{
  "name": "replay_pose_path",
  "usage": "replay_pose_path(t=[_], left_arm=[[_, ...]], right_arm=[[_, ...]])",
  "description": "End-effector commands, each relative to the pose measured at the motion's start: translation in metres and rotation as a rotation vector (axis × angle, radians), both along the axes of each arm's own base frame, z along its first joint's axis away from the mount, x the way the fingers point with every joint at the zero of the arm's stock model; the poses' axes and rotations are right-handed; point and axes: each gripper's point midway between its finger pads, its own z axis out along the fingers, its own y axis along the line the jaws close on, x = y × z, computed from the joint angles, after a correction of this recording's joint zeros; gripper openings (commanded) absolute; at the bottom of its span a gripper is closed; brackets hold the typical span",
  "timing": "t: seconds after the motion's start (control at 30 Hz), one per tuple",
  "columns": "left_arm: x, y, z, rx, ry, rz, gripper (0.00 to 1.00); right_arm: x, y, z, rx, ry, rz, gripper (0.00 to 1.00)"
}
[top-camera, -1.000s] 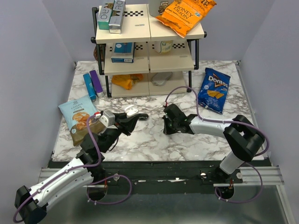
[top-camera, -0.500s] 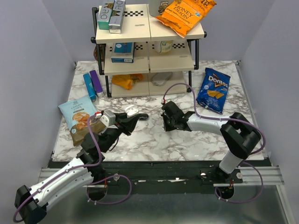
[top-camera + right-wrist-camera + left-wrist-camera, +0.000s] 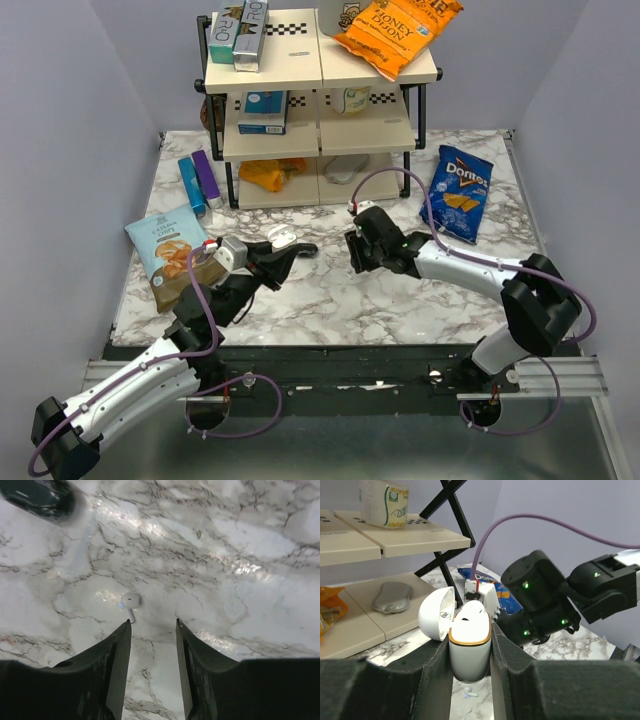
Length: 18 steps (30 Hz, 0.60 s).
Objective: Insert the wireless bluetooth earbuds into the charging case
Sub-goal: Pick up the earbud from the center of the board.
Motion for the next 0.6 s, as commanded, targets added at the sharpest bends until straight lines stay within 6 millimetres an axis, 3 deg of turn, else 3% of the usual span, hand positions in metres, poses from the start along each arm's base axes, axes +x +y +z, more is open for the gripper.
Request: replay_pose_path(t=[0.0,0.13,0.57], left_arm=[[0.000,0.003,0.001,-0.011,-0.007,0.010,0.00],[-0.001,0.005,0.001,-0.020,-0.006,0.013,0.00],[-0.002,0.003,0.002,-0.014,-0.008,0.000,0.00]], right_arm=[[0.006,0.022,0.026,0.012,-0.033,0.179,0.54],[0.002,0.032,0.011,-0.017,0.019,0.269,0.56],[0.007,0.038,-0.015,-0.088,0.085,0.297,0.57]])
